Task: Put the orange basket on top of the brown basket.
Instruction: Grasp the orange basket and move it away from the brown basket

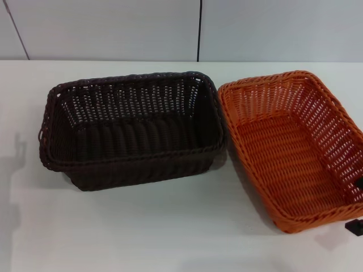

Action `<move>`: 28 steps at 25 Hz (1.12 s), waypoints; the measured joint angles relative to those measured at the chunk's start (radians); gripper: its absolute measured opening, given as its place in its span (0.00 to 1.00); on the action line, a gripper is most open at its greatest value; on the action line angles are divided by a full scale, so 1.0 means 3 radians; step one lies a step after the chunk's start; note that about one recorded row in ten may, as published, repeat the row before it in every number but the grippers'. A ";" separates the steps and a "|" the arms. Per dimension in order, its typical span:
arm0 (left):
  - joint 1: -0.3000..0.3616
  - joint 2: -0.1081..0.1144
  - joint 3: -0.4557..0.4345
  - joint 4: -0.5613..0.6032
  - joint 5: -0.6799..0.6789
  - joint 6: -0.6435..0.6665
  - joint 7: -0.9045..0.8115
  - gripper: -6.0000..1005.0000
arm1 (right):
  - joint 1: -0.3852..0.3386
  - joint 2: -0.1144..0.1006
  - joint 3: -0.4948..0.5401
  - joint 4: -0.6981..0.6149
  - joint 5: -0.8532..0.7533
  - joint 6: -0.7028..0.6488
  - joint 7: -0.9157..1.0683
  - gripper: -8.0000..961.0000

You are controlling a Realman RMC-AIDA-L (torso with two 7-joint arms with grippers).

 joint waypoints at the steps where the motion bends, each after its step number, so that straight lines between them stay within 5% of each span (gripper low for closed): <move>1: 0.0000 0.0000 0.0000 0.0000 0.0000 0.0000 0.0000 0.71 | 0.0000 0.0000 0.0000 0.0000 0.0000 0.0000 0.0000 0.85; 5: -0.0039 -0.0002 0.0005 0.0003 -0.0031 -0.0062 -0.0025 0.71 | 0.0001 0.0062 -0.0226 0.0073 -0.0278 0.0147 -0.0099 0.84; 28: -0.0042 0.0004 0.0068 0.0082 -0.0031 -0.0065 -0.0171 0.71 | -0.0006 0.0074 -0.0781 0.1062 -0.0583 0.1000 -0.0128 0.81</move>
